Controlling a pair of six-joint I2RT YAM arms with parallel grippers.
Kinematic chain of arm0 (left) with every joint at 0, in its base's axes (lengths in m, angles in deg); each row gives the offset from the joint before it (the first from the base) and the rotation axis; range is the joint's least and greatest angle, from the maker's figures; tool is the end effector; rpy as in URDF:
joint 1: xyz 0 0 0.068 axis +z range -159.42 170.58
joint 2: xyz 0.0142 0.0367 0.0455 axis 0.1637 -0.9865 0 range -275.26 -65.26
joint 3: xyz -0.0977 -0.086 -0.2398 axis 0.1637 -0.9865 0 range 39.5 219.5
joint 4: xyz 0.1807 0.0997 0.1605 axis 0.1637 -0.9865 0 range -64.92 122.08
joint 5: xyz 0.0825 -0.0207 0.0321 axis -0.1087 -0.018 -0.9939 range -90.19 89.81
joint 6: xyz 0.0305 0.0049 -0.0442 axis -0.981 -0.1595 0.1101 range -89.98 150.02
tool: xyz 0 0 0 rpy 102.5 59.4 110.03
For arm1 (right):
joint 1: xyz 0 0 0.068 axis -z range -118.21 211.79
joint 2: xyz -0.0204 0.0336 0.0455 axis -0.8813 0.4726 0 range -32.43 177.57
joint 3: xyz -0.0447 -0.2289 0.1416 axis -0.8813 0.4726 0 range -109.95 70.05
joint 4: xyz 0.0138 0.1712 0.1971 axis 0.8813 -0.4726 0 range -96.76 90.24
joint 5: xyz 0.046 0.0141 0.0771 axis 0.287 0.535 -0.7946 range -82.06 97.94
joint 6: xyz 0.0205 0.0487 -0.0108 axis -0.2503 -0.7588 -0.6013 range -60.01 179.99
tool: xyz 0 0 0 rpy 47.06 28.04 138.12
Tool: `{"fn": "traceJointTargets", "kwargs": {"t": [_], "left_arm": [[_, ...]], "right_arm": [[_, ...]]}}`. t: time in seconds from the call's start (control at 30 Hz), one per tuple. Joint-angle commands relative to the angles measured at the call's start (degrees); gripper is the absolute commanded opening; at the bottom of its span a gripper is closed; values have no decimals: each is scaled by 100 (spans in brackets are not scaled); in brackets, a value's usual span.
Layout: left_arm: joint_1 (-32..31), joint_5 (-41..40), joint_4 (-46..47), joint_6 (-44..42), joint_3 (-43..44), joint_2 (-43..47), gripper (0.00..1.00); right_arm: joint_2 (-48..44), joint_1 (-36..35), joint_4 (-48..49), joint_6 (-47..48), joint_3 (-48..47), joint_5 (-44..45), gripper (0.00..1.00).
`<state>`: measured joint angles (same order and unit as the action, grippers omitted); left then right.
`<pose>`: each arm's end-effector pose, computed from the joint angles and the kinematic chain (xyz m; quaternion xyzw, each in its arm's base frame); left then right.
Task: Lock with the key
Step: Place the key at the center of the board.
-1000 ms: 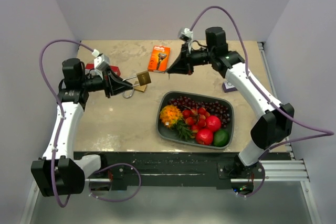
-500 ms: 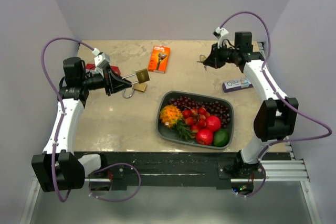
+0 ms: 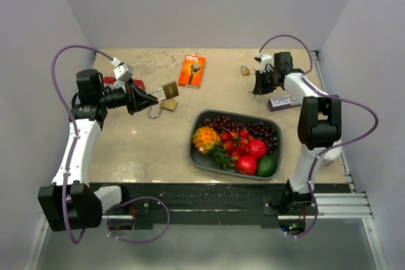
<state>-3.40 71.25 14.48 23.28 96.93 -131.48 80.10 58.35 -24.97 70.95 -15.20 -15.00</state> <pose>0.2434 -0.0084 0.3390 0.3120 0.6880 -0.4456 0.4804 0.4298 0.0398 0.2138 -0.1798 0.9127 0.1672 0.3267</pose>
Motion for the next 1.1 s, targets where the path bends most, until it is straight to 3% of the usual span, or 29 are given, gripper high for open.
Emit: {"fn": "traceJointTargets", "kwargs": {"t": [0.0, 0.4, 0.5, 0.57, 0.67, 0.83, 0.93, 1.07], "left_arm": [[31, 125, 258, -178, 251, 170, 0], [31, 28, -67, -538, 269, 30, 0], [31, 19, -216, -678, 312, -14, 0], [39, 10, -366, -767, 339, -49, 0], [22, -60, -533, -776, 365, -128, 0], [-259, -455, -1253, -1084, 524, -400, 0], [-496, -780, -1272, -865, 559, -488, 0], [-952, -1044, -1254, -303, 620, -690, 0]], "right_arm": [[163, 89, 201, 134, -272, 396, 0], [551, 160, 254, 310, -553, 738, 0], [603, 168, 228, 319, -632, 712, 14], [542, 168, 218, 354, -685, 633, 37], [402, 168, 271, 477, -712, 484, 57], [-178, 151, 386, 810, -773, -16, 70], [-679, 20, 438, 1012, -791, -491, 85], [-1478, -751, 386, 1601, -625, -764, 96]]}}
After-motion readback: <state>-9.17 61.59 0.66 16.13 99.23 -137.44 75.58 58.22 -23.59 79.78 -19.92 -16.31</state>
